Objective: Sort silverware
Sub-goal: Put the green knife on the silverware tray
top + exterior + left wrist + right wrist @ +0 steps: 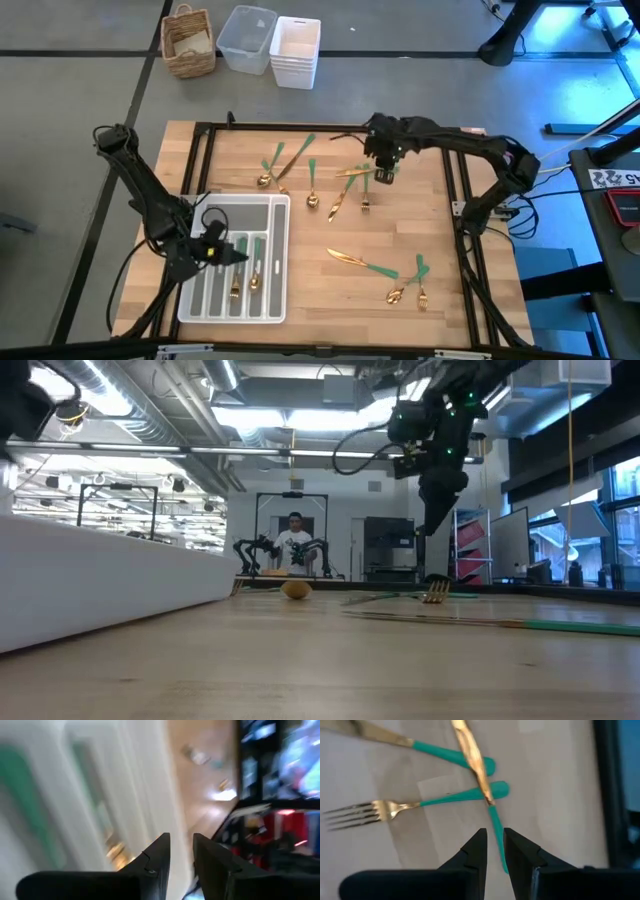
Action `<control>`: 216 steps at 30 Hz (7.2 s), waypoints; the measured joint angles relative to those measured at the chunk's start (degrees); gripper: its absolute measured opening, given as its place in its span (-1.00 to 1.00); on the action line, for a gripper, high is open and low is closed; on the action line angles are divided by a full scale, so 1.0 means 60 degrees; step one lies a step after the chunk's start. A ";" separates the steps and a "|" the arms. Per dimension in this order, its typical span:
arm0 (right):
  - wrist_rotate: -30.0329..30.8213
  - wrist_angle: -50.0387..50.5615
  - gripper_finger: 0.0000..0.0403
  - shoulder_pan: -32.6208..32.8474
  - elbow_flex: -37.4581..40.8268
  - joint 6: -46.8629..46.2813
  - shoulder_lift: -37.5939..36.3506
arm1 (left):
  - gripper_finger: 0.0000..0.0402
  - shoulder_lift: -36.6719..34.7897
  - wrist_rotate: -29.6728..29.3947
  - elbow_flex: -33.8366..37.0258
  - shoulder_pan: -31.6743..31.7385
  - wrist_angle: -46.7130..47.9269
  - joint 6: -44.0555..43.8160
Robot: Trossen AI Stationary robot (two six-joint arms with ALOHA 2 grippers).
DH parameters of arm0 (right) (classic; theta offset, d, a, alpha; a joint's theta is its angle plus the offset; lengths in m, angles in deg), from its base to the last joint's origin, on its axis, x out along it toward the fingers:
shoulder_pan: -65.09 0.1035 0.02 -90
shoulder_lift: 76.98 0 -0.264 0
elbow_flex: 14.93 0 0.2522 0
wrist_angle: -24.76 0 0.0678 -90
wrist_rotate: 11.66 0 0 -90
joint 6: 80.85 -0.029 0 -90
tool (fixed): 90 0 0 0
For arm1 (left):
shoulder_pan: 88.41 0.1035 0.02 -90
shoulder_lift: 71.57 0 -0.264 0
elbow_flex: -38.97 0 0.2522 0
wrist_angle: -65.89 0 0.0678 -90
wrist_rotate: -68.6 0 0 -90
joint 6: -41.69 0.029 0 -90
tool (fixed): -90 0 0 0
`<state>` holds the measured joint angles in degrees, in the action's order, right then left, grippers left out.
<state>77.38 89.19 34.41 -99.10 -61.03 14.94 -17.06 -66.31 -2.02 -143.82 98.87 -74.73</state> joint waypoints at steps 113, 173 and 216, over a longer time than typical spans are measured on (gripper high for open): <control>-0.1818 -0.2749 -0.89 -0.1132 0.1238 0.2494 0.2711 | -0.62 -0.0202 -0.2292 -0.0015 0.2017 -0.0804 0.2497; -0.5462 -0.3760 -0.87 0.2886 -0.2841 -0.5659 0.2721 | -0.34 0.2368 0.2705 -0.3375 0.7459 -0.3062 2.1902; -0.6261 -0.4042 -0.87 0.3433 -0.2849 -0.6621 0.2710 | -0.35 0.2906 0.5838 -0.4160 0.8482 -0.0965 2.2768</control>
<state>39.81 64.93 55.01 -116.19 -100.75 31.20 0.38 -31.28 -26.98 -92.93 93.08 61.87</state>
